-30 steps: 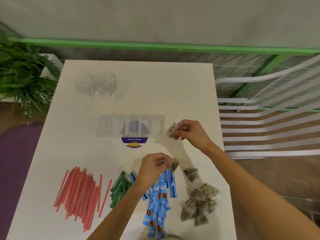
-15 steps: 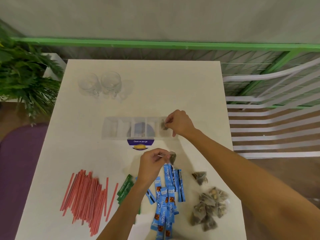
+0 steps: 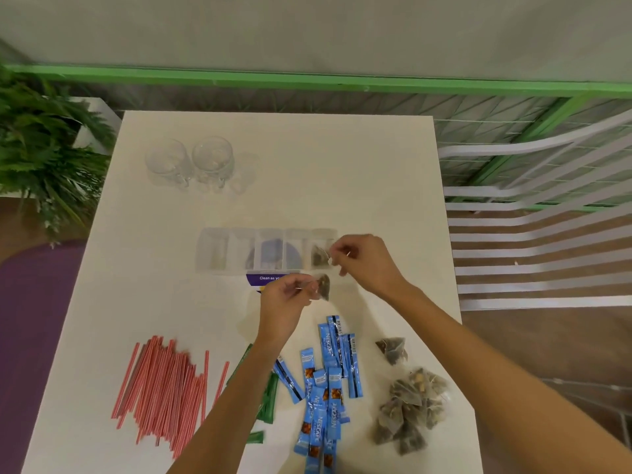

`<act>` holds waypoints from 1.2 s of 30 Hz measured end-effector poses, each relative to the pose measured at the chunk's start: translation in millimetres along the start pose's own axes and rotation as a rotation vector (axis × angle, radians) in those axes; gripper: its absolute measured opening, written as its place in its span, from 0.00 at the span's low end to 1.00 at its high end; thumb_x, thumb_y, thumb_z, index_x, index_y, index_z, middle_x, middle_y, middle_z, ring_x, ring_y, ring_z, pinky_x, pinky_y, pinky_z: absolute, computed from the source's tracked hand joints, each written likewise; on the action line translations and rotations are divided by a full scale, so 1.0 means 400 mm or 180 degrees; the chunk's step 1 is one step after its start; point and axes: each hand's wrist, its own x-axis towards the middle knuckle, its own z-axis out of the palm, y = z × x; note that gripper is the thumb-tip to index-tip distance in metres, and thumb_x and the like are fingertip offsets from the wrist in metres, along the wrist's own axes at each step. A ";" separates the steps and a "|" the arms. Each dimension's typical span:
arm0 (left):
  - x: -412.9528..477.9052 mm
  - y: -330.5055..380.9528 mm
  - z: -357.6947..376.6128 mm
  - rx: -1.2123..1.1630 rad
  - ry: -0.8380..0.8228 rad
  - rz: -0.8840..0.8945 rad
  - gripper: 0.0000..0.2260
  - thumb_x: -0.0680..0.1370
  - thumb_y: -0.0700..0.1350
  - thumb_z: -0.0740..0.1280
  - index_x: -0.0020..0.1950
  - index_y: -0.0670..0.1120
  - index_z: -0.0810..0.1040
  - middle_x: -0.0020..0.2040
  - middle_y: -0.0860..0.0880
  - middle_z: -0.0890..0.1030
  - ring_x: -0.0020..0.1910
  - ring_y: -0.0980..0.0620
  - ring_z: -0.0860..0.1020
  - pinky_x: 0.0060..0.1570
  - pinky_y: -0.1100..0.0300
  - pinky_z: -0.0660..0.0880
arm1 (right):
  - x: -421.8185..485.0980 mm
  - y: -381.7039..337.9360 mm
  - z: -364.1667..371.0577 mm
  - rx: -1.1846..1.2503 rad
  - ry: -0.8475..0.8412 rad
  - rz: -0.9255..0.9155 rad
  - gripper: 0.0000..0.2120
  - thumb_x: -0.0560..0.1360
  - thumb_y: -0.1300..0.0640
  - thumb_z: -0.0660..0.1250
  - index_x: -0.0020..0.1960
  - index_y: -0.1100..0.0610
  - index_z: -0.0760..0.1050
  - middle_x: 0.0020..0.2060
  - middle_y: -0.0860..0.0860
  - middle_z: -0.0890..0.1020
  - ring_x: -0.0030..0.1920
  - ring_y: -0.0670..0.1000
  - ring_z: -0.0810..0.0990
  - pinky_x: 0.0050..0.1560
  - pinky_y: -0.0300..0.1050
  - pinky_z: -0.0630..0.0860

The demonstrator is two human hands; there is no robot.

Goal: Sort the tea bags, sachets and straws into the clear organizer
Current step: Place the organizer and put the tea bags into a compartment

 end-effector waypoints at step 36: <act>0.175 0.086 -0.198 0.3236 -0.0202 0.1524 0.31 0.67 0.49 0.78 0.68 0.51 0.72 0.66 0.51 0.74 0.64 0.49 0.70 0.60 0.53 0.68 | 0.065 0.046 0.021 -0.0956 0.0249 -0.0272 0.17 0.72 0.53 0.72 0.60 0.52 0.76 0.58 0.48 0.74 0.48 0.49 0.79 0.47 0.45 0.78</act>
